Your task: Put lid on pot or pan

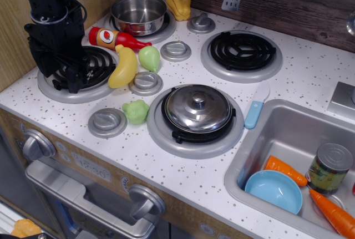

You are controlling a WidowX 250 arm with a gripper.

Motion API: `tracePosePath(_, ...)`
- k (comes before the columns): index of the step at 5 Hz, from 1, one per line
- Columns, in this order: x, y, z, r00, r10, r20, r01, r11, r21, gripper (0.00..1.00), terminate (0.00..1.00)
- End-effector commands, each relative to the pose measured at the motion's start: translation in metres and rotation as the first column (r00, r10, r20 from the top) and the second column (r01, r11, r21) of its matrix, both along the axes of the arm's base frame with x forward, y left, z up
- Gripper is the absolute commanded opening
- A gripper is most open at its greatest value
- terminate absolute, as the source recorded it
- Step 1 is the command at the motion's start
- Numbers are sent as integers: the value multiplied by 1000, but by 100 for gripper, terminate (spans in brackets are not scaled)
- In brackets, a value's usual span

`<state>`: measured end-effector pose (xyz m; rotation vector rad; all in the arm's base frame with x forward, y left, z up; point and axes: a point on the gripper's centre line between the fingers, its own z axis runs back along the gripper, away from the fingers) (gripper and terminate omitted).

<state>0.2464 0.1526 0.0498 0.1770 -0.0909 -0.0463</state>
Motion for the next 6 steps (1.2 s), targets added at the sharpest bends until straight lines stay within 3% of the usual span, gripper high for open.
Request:
tracePosePath(1, 0, 0, 0, 1000, 0, 0, 0, 1000, 0, 100, 0)
tracePosePath(3, 33, -96, 42, 986, 134, 95, -132, 991, -27, 100, 0)
tracePosePath(4, 44, -136, 48, 983, 148, 112, -145, 989, -41, 100, 0)
tracePosePath(6, 62, -155, 32, 982, 130, 134, -125, 991, -45, 100, 0)
